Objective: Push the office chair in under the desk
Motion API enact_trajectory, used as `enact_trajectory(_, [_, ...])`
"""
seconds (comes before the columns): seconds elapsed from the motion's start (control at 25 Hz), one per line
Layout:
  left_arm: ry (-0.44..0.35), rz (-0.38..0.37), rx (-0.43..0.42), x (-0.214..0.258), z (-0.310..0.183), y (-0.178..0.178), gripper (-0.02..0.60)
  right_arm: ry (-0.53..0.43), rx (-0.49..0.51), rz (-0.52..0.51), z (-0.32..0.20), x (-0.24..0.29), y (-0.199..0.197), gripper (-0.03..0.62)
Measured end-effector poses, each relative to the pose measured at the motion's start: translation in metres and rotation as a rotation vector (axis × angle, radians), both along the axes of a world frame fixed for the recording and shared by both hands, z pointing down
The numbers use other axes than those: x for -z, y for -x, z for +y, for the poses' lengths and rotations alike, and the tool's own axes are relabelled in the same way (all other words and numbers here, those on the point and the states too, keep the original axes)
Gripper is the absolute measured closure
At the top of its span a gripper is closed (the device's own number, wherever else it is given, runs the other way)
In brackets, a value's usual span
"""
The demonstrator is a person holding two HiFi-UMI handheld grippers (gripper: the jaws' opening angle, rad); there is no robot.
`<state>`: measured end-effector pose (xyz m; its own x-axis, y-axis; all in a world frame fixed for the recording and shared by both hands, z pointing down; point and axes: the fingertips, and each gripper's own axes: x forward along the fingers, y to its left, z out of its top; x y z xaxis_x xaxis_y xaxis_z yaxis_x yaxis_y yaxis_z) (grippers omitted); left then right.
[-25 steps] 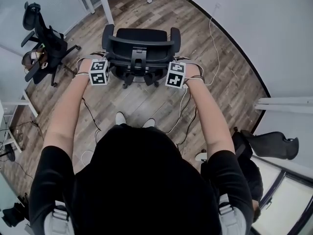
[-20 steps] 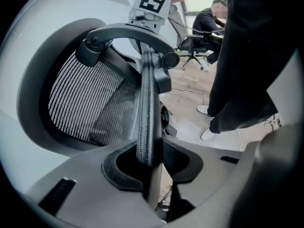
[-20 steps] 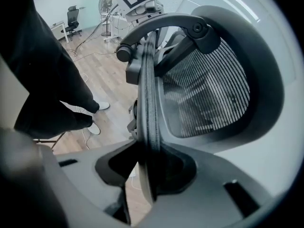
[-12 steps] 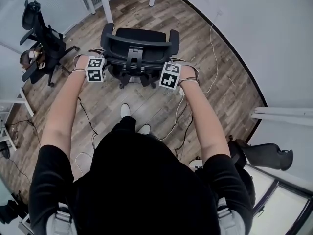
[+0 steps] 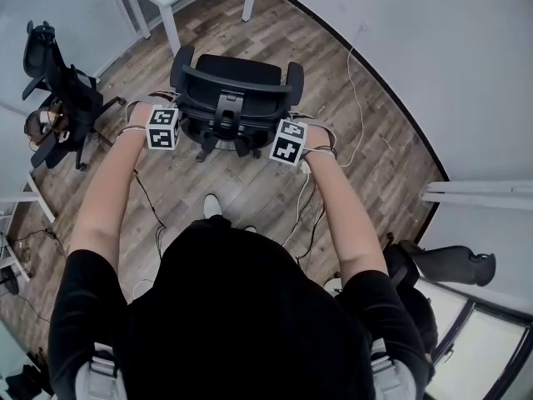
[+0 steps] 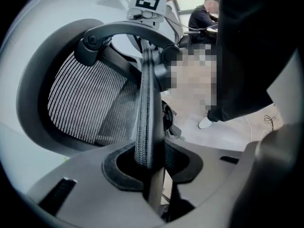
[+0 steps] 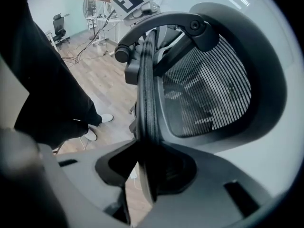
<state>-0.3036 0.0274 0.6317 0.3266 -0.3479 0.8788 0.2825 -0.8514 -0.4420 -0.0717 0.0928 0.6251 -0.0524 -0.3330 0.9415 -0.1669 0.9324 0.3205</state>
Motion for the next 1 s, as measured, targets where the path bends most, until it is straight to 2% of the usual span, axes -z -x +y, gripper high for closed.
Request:
enact_trajectory(0.24, [-0.010,0.009,-0.045,0.000,-0.031,-0.016,0.489,-0.007,-0.016,-0.008,-0.023,0.001,-0.014,0.479])
enact_trajectory(0.44, [-0.038,0.030,-0.072,0.000,-0.052,-0.044,0.494,-0.030,-0.015,-0.003,-0.042,0.000,-0.041,0.479])
enact_trajectory(0.68, [-0.024,0.027,-0.072,0.002,-0.072,-0.074,0.495,-0.082,-0.001,0.026,-0.067,-0.001,-0.073,0.479])
enact_trajectory(1.0, [0.018,-0.002,-0.033,0.003,-0.100,-0.109,0.495,-0.091,0.030,-0.003,-0.101,-0.002,-0.110,0.482])
